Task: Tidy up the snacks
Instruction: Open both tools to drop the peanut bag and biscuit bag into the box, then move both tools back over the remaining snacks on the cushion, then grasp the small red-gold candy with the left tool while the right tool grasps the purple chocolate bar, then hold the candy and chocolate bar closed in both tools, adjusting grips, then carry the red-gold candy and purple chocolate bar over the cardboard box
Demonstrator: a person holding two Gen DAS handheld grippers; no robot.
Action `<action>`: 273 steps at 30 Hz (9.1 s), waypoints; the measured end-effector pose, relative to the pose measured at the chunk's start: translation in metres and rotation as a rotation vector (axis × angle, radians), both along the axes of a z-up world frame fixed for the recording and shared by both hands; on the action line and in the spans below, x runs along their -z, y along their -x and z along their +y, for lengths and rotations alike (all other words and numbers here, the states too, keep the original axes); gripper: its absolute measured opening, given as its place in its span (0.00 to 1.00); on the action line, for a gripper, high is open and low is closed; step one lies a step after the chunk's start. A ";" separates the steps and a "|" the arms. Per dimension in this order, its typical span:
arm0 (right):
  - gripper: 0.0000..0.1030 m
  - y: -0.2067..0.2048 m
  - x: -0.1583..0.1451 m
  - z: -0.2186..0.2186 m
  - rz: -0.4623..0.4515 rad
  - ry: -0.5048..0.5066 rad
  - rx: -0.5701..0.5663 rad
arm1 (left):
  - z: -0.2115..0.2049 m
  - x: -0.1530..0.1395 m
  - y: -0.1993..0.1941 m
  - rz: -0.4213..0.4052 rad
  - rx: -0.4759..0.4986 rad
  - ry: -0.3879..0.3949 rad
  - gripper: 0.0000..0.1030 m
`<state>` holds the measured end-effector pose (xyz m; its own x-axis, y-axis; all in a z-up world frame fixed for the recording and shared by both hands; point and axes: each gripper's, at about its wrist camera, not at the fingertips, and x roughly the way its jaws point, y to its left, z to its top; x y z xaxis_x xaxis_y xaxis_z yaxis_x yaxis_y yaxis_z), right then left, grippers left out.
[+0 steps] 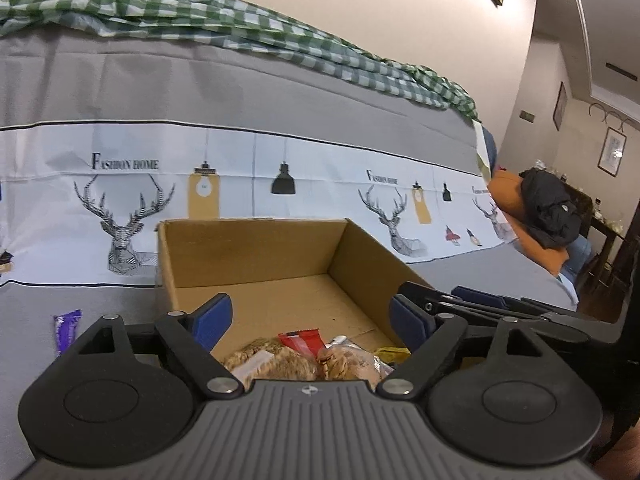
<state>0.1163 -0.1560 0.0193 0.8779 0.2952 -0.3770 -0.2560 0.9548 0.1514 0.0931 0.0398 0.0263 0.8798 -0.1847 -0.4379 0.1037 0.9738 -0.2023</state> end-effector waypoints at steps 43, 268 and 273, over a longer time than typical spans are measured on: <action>0.30 0.024 0.027 0.244 0.127 0.082 -0.435 | 0.255 0.047 0.016 0.221 -0.685 -0.004 0.11; 0.13 0.019 -0.017 0.076 0.010 -0.070 -0.375 | 0.102 0.006 0.042 0.011 -0.251 0.195 0.18; 0.13 0.006 -0.017 0.059 0.020 -0.077 -0.312 | 0.091 0.002 0.038 -0.005 -0.231 0.208 0.18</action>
